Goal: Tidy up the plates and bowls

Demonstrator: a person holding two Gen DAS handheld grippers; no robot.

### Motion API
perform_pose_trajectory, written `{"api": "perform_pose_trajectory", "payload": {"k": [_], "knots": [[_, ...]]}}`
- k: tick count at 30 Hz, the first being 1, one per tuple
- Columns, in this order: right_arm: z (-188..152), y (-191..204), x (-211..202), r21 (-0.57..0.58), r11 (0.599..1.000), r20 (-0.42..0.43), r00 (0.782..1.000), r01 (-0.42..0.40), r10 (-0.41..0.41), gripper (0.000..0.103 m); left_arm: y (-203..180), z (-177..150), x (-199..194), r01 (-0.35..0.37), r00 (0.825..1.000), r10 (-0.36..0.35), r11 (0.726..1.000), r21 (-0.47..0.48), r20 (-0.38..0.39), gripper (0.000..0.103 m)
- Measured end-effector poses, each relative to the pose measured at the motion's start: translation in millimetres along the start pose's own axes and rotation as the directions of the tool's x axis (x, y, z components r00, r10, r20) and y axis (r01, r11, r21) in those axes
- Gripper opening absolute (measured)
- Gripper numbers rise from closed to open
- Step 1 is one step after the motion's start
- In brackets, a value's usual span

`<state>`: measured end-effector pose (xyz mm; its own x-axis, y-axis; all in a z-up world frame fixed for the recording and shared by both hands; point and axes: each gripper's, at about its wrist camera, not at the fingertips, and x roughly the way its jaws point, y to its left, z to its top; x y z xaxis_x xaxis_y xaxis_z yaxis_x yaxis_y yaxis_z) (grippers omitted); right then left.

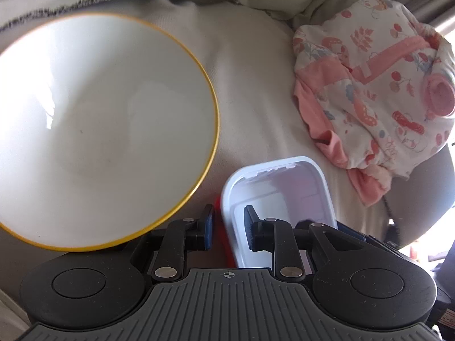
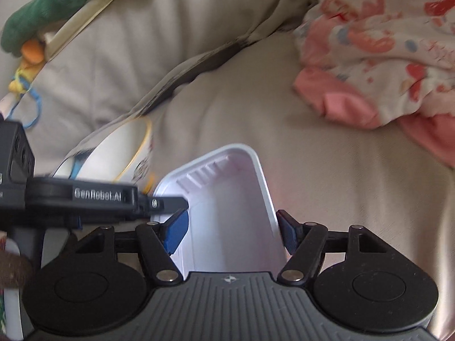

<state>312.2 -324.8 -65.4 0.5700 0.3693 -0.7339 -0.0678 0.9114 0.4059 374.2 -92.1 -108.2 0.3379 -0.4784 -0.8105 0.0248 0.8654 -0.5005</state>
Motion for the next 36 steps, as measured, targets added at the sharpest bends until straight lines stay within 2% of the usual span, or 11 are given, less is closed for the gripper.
{"api": "perform_pose_trajectory", "payload": {"k": [4,9,11,15,19,23,25,29,31,33,36], "knots": [[-1,9,-15,-0.049,0.997,0.054,0.997,0.057,-0.054,0.085,3,-13,-25,0.045,0.998,-0.044,0.999,-0.009,0.038,0.025],[0,40,-40,-0.147,0.98,0.092,0.989,0.132,-0.12,0.093,16,-45,-97,0.092,0.983,-0.091,0.996,-0.002,0.162,0.025],[4,54,-54,-0.16,0.981,0.099,0.99,0.113,-0.098,0.096,26,-60,-134,0.039,0.972,-0.043,0.999,0.022,0.229,0.025],[8,94,-75,-0.157,0.987,0.102,0.993,-0.045,0.061,0.103,58,-90,-196,-0.149,0.936,0.134,0.989,0.022,0.325,0.025],[2,148,-77,-0.2,0.969,0.004,0.989,-0.145,0.149,0.103,105,-112,-228,-0.193,0.919,0.21,0.978,-0.083,0.332,0.025],[-19,203,-71,-0.291,0.941,-0.085,0.985,-0.171,0.152,0.103,138,-132,-237,-0.198,0.905,0.24,0.968,-0.153,0.351,0.025],[-34,222,-65,-0.355,0.924,-0.094,0.989,-0.143,0.117,0.103,149,-137,-233,-0.191,0.903,0.243,0.966,-0.175,0.355,0.025],[-63,236,-40,-0.462,0.886,-0.086,0.996,-0.04,0.0,0.103,172,-147,-222,-0.161,0.895,0.236,0.962,-0.221,0.378,0.025],[-70,233,-23,-0.484,0.874,-0.112,0.994,-0.047,-0.008,0.103,183,-150,-217,-0.122,0.902,0.206,0.964,-0.235,0.38,0.025],[-73,224,-4,-0.466,0.882,-0.156,0.988,-0.062,-0.013,0.103,189,-152,-211,-0.097,0.906,0.183,0.967,-0.234,0.382,0.025],[-71,202,23,-0.357,0.931,-0.214,0.977,-0.073,-0.005,0.103,191,-153,-204,-0.066,0.905,0.151,0.974,-0.219,0.397,0.025]]}}
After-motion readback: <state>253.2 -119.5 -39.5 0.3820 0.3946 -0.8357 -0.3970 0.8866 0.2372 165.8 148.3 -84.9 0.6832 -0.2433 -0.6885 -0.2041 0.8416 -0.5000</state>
